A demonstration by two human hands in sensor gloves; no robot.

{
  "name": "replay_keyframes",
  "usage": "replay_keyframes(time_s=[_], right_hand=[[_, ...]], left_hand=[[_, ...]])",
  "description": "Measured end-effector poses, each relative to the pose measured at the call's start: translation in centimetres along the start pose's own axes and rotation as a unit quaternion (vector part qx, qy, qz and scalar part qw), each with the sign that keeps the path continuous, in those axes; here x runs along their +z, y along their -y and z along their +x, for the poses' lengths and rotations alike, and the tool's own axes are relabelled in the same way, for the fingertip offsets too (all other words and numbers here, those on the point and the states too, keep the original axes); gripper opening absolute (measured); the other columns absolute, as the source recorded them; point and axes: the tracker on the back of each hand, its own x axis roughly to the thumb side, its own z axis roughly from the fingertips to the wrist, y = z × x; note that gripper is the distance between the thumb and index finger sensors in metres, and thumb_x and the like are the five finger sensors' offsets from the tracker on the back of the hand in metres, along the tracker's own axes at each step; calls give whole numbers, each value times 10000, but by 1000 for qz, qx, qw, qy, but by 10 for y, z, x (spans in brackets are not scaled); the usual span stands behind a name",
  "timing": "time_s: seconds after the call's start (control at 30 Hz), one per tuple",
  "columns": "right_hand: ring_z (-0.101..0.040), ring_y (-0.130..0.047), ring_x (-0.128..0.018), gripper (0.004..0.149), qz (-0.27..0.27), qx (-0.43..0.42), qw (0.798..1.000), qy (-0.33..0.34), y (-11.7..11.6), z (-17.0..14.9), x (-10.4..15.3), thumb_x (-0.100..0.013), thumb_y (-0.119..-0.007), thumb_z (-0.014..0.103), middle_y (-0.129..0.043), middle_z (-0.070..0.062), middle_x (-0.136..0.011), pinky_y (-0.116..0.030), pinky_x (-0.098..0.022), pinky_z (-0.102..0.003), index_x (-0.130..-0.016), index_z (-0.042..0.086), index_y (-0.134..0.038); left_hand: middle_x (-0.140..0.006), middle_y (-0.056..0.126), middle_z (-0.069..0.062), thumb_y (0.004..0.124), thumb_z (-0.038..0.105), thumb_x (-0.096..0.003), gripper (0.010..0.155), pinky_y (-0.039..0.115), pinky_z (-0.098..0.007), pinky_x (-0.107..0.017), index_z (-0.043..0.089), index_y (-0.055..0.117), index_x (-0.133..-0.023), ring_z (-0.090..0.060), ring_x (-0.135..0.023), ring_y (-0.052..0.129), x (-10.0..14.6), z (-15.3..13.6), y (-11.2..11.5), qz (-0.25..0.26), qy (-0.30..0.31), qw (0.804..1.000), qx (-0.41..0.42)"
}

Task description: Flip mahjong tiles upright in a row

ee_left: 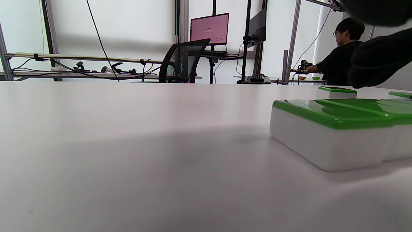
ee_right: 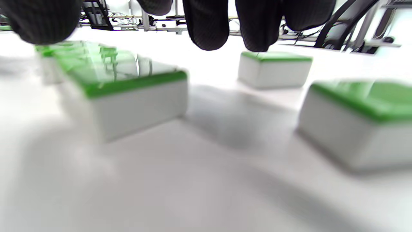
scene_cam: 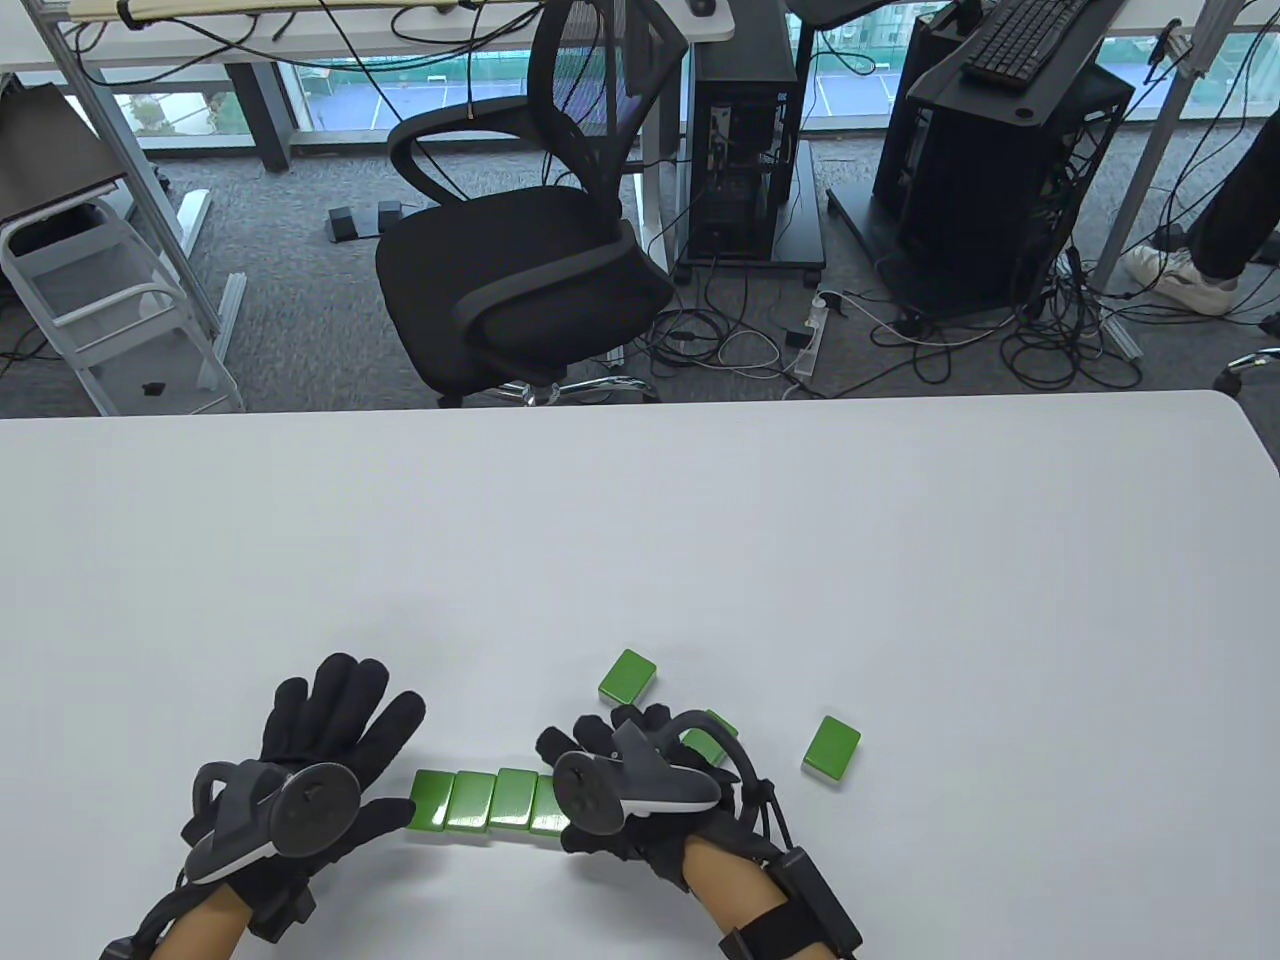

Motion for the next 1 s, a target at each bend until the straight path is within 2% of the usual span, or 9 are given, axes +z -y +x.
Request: replay_keyframes(time_s=[0.1,0.2,0.53,0.77,1.0], right_hand=[[-519,-502,-971,827,6,20,999,-47,11,-12,-15,-412,-706,575,-429,-101,-1163,-498,-721,-664,-1065,311,-273],[-528,-504,-970,846,16,35,996,-75,13,-20,-26,-405,-738,558,-403,-92,-1172,-514,-719,-655,-1063,320,-263],[-551,-486,-968,817,95,41,981,-167,-9,-38,-60,-445,-744,477,-234,-170,-1167,-527,-717,-649,-1049,349,-209],[-550,-500,-950,719,121,-25,977,-176,-19,-50,-68,-478,-698,435,-295,-164,-1159,-529,-711,-646,-1055,337,-280],[-521,-564,-912,645,75,-4,984,-163,-21,-48,-68,-476,-689,382,-421,-181,-1123,-576,-694,-610,-1044,310,-392]], left_hand=[[-1130,-53,193,690,701,-300,883,135,-587,-857,517,217,-1022,-186,-1155,-25,0,0,0,1,-2,1000,-2],[-1130,-55,193,690,701,-302,883,134,-588,-856,516,215,-1023,-186,-1155,-27,0,0,-1,2,-2,1000,-2],[-1132,-52,191,694,701,-299,886,138,-590,-856,517,219,-1023,-190,-1157,-22,0,1,-1,0,0,1000,-5],[-1131,-54,190,694,700,-298,886,134,-588,-857,520,218,-1022,-193,-1154,-27,-1,1,0,-7,0,1000,-6],[-1130,-57,190,693,700,-298,885,131,-585,-857,519,218,-1022,-191,-1152,-32,-1,1,-2,-5,-4,1000,-6]])
